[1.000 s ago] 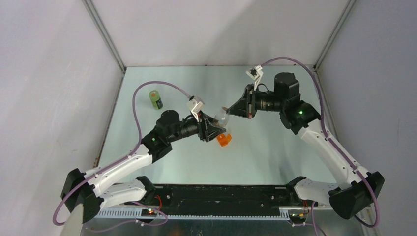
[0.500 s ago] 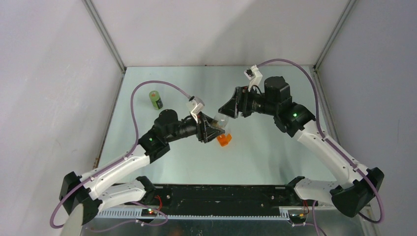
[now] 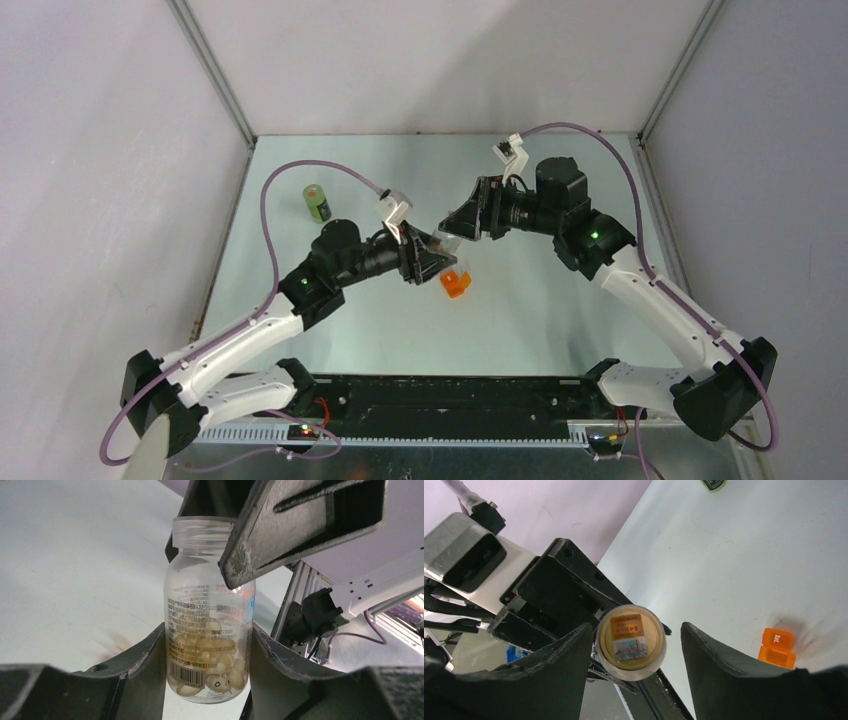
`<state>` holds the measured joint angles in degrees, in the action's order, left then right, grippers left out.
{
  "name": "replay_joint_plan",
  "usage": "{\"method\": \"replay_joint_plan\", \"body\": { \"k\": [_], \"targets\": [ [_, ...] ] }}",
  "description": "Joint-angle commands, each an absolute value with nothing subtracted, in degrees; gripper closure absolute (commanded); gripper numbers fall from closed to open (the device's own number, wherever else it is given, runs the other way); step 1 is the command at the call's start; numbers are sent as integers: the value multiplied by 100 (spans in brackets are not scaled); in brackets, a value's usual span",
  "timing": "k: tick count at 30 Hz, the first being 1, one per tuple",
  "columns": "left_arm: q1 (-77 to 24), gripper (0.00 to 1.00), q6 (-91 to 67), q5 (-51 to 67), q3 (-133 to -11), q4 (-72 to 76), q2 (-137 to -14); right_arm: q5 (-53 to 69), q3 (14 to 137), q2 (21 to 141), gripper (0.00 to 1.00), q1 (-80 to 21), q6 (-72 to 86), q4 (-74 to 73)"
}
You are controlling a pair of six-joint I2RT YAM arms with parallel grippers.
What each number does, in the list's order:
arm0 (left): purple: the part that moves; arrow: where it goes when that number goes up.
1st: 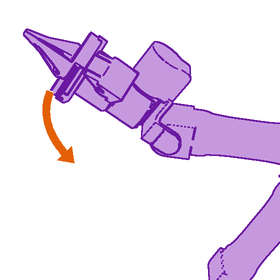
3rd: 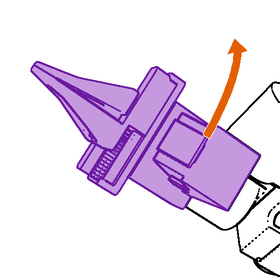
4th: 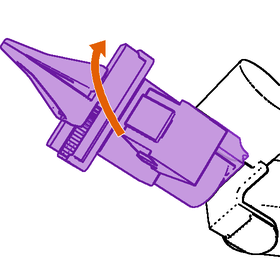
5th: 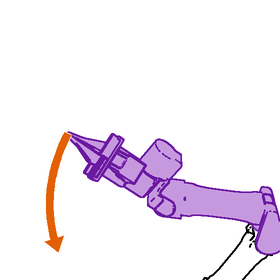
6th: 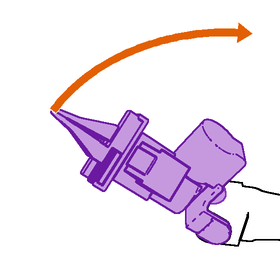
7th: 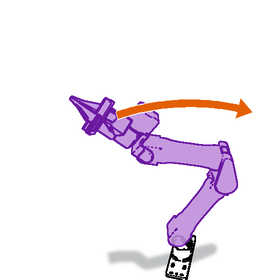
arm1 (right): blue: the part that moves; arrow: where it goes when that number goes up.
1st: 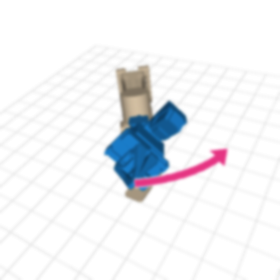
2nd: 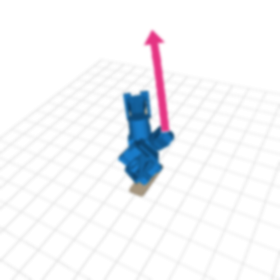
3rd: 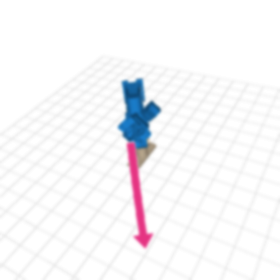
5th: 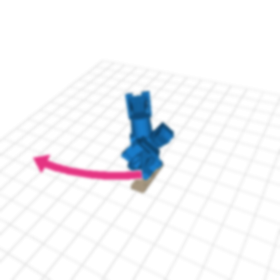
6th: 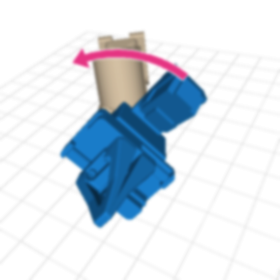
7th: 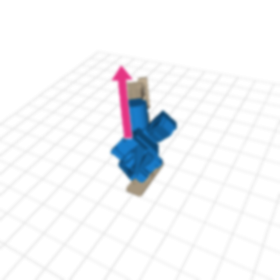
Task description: Sort the pills into containers
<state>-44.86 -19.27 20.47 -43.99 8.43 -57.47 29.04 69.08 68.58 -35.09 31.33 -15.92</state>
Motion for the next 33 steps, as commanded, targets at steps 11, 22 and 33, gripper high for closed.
{"method": "replay_joint_plan", "body": {
  "k": [11,22,33],
  "targets": [
    [-4492,100,-2090,1961,-4651,1113,-5577,3526,6522,6532,34,-3214,3512,-440],
    [-4433,100,-2240,2106,-4712,1097,-5610,4131,6517,6588,100,-3003,3250,-330],
    [-4314,100,-1899,4300,-4825,1051,-5639,7823,6530,6192,100,-2831,149,-730]
  ]
}}
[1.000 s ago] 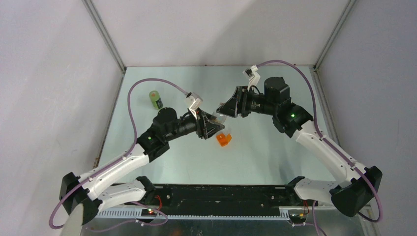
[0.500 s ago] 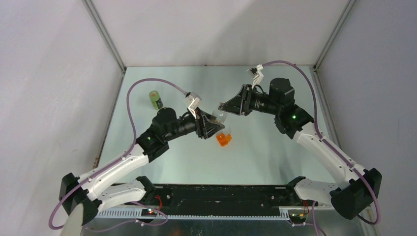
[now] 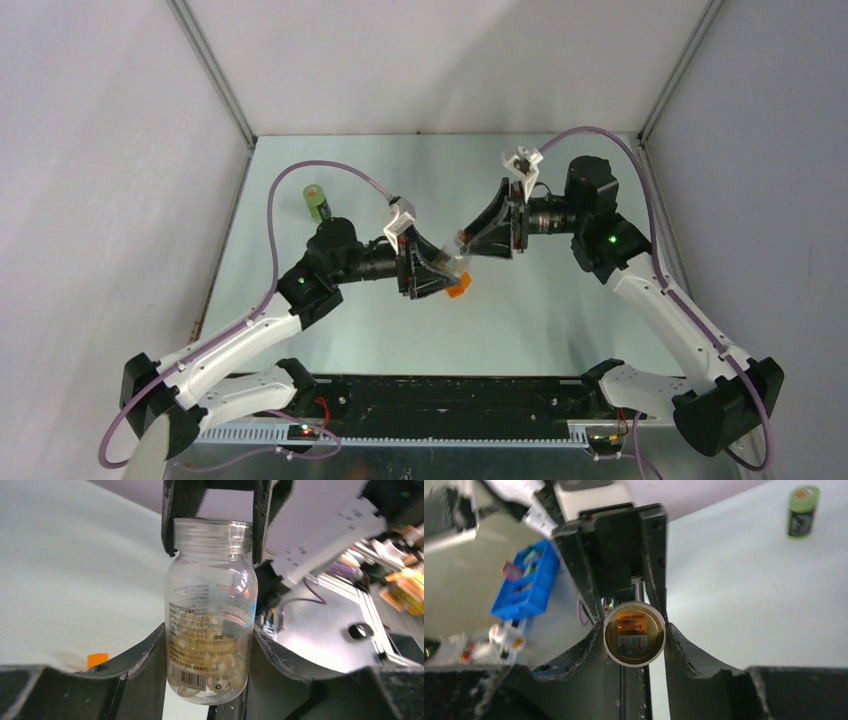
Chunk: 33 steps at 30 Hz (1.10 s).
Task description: Sort the pills into containers
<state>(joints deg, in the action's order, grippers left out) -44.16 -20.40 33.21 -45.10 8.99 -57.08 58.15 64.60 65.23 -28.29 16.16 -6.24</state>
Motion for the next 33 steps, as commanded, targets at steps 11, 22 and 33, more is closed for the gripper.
{"method": "replay_joint_plan", "body": {
  "k": [11,22,33],
  "targets": [
    [-4312,100,-1396,2640,-5036,442,-5580,3889,6526,6178,1,-2904,2368,-249],
    [-4310,100,-1523,1627,-4908,634,-5531,-142,6186,6067,36,-4445,4153,-633],
    [-4312,100,-1606,1723,-4839,652,-5513,28,5867,6080,30,-4605,4164,82]
  ]
}}
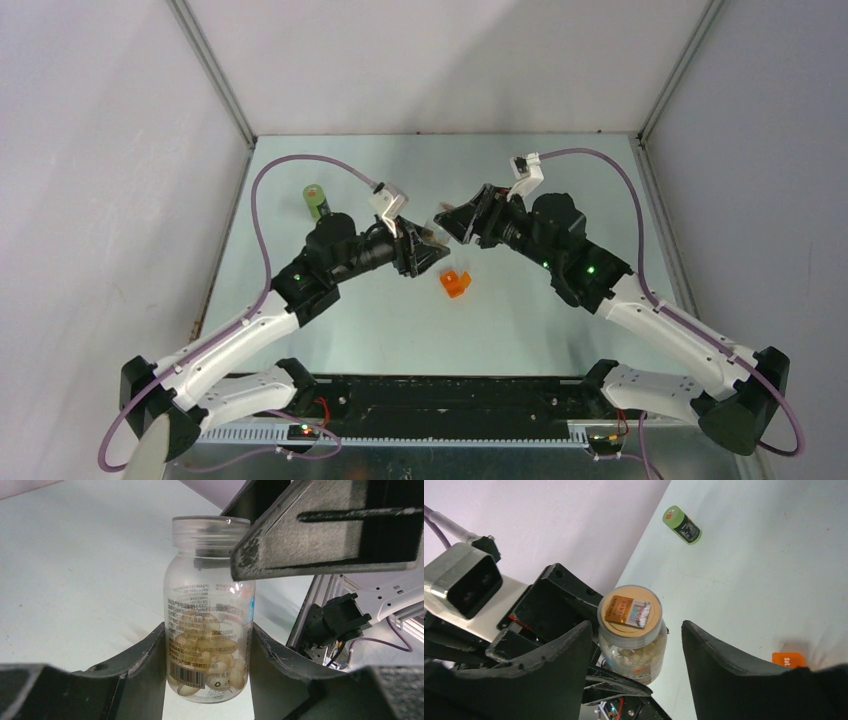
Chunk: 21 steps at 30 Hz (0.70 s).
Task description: Sort the pills into containers
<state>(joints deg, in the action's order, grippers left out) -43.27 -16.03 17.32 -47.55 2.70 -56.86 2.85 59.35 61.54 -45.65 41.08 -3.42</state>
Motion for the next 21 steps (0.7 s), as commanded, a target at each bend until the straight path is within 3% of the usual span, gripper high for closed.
{"method": "replay_joint_plan", "body": {
  "k": [1,3,6,8,10,11,12,15,17,19,21],
  "targets": [
    [-4310,100,-1608,1727,-4831,651,-5509,18,5865,6081,29,-4605,4161,124],
    [-4309,100,-1604,1748,-4826,646,-5509,3,5863,6090,34,-4598,4158,195],
    [-4307,100,-1605,1814,-4817,642,-5527,205,5862,6112,50,-4587,4033,364],
    [-4311,100,-1608,1899,-4823,646,-5535,320,5862,6135,53,-4588,3985,396],
    [-4310,100,-1601,1952,-4818,643,-5545,375,5858,6156,48,-4582,3958,400],
    [-4316,87,-1589,1969,-4817,627,-5539,390,5861,6163,45,-4581,3952,411],
    [-4312,97,-1581,1982,-4817,617,-5544,393,5862,6170,40,-4573,3948,424],
    [-4316,100,-1567,2045,-4797,587,-5552,444,5862,6208,35,-4497,3996,482],
    [-4316,100,-1563,2059,-4793,562,-5547,577,5862,6244,38,-4411,4028,534],
    [-4318,100,-1569,2057,-4803,519,-5542,772,5862,6267,54,-4345,3979,590],
    [-4317,100,-1584,2057,-4829,503,-5537,994,5862,6241,79,-4283,3853,598]
  ]
}}
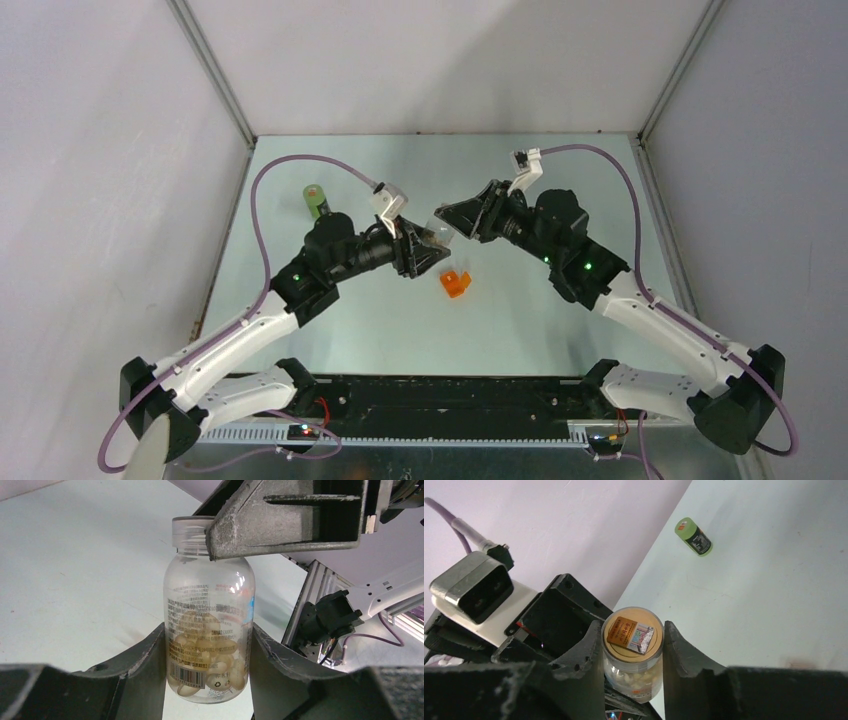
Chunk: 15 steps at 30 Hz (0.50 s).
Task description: Sort the pills into containers
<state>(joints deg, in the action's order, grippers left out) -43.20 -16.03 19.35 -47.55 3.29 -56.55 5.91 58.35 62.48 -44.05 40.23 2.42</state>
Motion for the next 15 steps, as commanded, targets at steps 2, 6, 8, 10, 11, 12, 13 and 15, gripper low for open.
{"method": "replay_joint_plan", "body": {
  "k": [2,6,8,10,11,12,13,15],
  "targets": [
    [-4316,100,-1621,2072,-4840,501,-5521,1371,5861,6152,94,-4201,3561,609],
    [-4316,100,-1712,2403,-4848,559,-5479,3388,5857,6054,100,-3717,2555,566],
    [-4318,100,-1717,2782,-4837,628,-5459,4989,5841,6024,100,-3445,1826,442],
    [-4322,100,-1634,3382,-4826,683,-5442,6330,5837,6033,100,-3238,1338,406],
    [-4337,100,-1608,3665,-4812,735,-5428,7040,5871,6049,100,-3130,1158,369],
    [-4348,100,-1600,3783,-4776,768,-5385,7330,5902,6098,100,-3085,1085,330],
    [-4357,100,-1582,3936,-4757,825,-5364,7695,5978,6116,100,-3024,974,216],
    [-4365,100,-1568,4005,-4709,879,-5297,7731,6037,6119,100,-2998,811,57]
  ]
}}
